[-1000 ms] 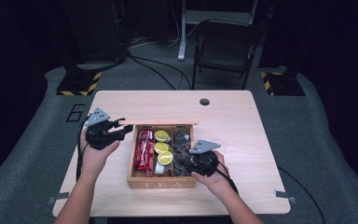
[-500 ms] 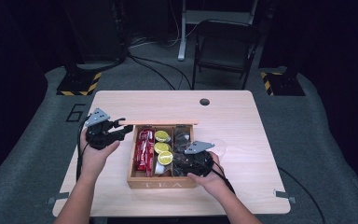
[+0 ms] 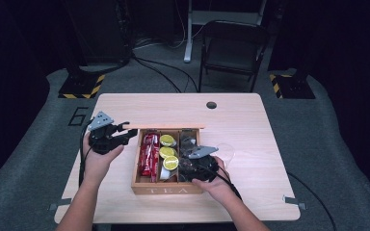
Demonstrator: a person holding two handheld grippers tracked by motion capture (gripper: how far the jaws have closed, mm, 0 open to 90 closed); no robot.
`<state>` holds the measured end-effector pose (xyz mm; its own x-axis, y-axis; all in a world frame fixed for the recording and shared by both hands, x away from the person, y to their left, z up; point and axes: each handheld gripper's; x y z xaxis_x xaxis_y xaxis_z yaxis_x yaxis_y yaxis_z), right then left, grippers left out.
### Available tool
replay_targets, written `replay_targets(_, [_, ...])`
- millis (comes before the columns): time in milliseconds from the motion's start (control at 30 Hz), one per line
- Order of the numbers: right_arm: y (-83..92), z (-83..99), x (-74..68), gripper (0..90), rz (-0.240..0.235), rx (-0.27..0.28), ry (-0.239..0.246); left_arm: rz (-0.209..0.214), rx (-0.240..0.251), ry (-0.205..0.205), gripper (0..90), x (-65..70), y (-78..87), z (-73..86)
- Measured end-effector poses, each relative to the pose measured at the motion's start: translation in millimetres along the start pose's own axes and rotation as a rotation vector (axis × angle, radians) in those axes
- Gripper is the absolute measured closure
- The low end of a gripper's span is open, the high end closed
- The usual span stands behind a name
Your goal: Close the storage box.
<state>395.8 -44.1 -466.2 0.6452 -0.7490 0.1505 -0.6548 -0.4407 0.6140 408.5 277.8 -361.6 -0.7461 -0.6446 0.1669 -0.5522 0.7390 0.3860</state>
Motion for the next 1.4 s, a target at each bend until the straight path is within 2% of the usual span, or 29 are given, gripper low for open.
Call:
replay_targets(300, [-3.1, 2.5, 1.5, 40.3, 0.011, -0.009, -0.017, 0.0, 0.0, 0.0, 55.7, 0.1, 0.0, 0.1])
replay_targets(433, [-4.5, 3.1, 1.0, 41.7, -0.012, -0.025, -0.01, 0.0, 0.0, 0.0, 55.7, 0.1, 0.0, 0.1])
replay_targets(500, [-5.4, 3.1, 0.6, 43.7, -0.016, -0.027, 0.003, 0.0, 0.0, 0.0, 55.7, 0.0, 0.0, 0.1])
replay_targets(567, [-5.8, 3.3, -1.3, 45.6, -0.014, -0.032, -0.01, 0.0, 0.0, 0.0, 55.7, 0.0, 0.0, 0.0])
replay_targets(600, [-6.1, 3.2, -0.4, 46.4, -0.014, -0.03, 0.006, 0.0, 0.0, 0.0, 55.7, 0.0, 0.0, 0.1])
replay_targets(700, [-6.3, 3.3, -0.2, 48.9, -0.014, -0.028, 0.01, 0.0, 0.0, 0.0, 55.7, 0.0, 0.0, 0.1])
replay_targets(1033, [-4.4, 3.3, -0.3, 65.6, -0.025, -0.043, 0.001, 0.0, 0.0, 0.0, 55.7, 0.1, 0.0, 0.2])
replay_targets(1100, [-3.9, 3.2, -1.2, 68.3, -0.019, -0.032, -0.012, 0.001, 0.0, 0.0, 55.7, 0.1, 0.1, 0.3])
replay_targets(1300, [0.3, 2.0, 0.2, 74.6, -0.028, -0.014, 0.009, 0.001, -0.001, 0.0, 55.7, 0.1, 0.1, 0.3])
replay_targets(1400, [2.9, 1.1, 1.7, 78.1, -0.028, 0.002, -0.002, 0.001, 0.0, 0.0, 55.7, 0.1, 0.1, 0.3])
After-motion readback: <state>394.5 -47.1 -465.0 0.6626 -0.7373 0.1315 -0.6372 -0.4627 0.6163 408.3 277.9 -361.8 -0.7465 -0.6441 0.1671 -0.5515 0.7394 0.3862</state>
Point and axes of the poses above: each handheld gripper's, and its own axes: y roughly backward along the jaws, z roughly out of its underside, x roughly to its right, and after that the axes turned 15 degrees about z, right-handed
